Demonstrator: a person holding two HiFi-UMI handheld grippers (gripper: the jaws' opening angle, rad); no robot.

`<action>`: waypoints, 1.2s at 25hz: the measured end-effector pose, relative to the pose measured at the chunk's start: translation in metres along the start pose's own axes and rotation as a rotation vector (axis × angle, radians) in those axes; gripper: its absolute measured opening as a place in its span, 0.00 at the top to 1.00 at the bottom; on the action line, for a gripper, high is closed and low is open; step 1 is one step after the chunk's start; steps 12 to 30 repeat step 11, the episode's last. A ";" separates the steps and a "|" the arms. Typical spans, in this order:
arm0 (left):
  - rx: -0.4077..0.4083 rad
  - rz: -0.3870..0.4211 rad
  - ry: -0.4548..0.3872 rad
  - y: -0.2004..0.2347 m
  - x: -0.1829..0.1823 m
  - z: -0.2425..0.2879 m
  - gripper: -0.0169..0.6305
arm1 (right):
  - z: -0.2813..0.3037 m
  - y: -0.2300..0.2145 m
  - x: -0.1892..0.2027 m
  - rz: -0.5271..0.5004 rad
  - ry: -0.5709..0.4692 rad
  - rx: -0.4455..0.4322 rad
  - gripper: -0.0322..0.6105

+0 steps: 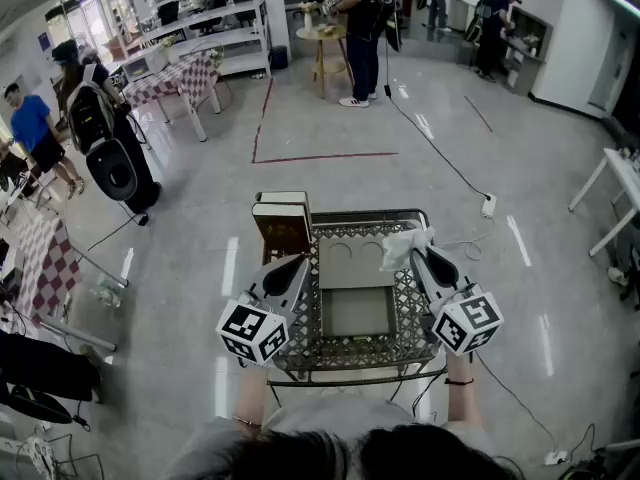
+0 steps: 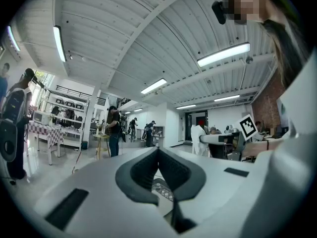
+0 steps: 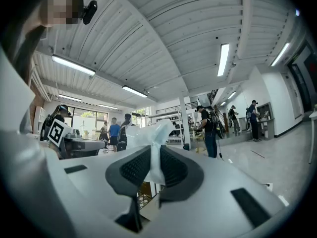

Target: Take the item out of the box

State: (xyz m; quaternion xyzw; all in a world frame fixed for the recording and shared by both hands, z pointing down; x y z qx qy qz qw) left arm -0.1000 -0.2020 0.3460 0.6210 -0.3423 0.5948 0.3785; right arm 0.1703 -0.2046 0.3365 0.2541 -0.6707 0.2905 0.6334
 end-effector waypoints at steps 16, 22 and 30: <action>0.011 0.008 0.004 -0.001 0.002 0.002 0.95 | 0.003 0.005 0.003 -0.017 0.014 -0.003 0.84; 0.011 0.008 0.004 -0.001 0.002 0.002 0.95 | 0.003 0.005 0.003 -0.017 0.014 -0.003 0.84; 0.011 0.008 0.004 -0.001 0.002 0.002 0.95 | 0.003 0.005 0.003 -0.017 0.014 -0.003 0.84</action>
Point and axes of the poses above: the fingertips, and each gripper's own axes: z forward along the fingers, y to its left, x out of its underside, the point moved 6 cm from there along -z, backward along the fingers, and after that the axes turned 11 degrees about -x, right-handed, at the moved point
